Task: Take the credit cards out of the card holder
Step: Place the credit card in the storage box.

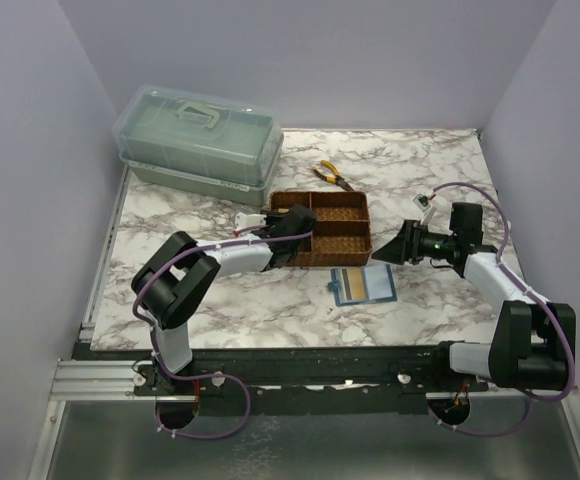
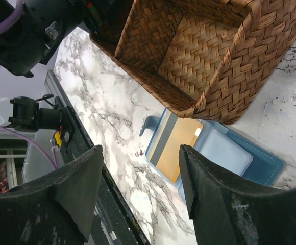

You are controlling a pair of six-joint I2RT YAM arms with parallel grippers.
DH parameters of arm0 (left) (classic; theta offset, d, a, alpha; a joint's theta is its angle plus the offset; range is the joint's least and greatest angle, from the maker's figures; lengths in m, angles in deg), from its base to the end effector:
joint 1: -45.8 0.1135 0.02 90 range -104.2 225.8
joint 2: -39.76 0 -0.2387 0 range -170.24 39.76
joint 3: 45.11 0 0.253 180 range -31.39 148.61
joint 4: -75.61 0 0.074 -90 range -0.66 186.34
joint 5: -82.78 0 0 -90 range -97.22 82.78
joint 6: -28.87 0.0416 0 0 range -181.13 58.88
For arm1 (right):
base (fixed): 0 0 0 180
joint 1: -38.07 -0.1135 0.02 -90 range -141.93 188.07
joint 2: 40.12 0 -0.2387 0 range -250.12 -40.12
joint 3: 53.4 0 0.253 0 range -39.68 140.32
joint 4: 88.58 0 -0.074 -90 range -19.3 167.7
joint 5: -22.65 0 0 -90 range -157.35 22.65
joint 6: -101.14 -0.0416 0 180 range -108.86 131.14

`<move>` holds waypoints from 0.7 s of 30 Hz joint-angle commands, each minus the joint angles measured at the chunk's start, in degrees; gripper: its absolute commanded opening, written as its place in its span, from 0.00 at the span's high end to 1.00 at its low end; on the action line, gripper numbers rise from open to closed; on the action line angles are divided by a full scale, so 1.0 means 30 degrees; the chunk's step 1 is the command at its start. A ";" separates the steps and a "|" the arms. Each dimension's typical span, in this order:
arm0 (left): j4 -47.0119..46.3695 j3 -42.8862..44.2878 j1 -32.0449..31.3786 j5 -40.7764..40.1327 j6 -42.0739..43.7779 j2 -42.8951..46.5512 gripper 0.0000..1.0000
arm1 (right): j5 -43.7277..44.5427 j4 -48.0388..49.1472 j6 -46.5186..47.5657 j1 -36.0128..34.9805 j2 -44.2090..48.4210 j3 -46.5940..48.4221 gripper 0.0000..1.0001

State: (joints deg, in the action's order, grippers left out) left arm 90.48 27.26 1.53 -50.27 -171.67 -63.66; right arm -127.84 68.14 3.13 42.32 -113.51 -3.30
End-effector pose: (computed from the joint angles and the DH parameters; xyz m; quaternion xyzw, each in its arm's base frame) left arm 0.2810 -0.2343 0.1402 -0.5866 0.6468 -0.2665 0.4080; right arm 0.2511 0.0176 0.1736 -0.0996 0.8179 0.4782 0.3041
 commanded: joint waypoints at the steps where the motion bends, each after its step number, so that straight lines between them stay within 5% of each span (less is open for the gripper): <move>1: 0.3650 0.0688 -0.0071 -0.3222 -0.4637 -0.0351 0.65 | -0.0596 -0.0240 -0.0066 0.0203 0.0347 0.0401 0.32; 15: 0.5125 0.0264 -0.0097 0.0306 -0.4458 0.1743 0.26 | -0.0885 -0.0211 -0.0142 0.0396 0.0370 0.0370 0.32; 21: 0.4937 0.0138 -0.0127 0.1048 0.1106 0.4651 0.11 | -0.2078 -0.0722 0.0988 0.0461 0.0504 0.0657 0.32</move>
State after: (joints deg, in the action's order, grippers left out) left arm 94.33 28.05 1.42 -44.20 -171.99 -57.10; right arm -129.96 67.74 3.55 43.15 -113.40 -3.27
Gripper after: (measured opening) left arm 0.794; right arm 0.678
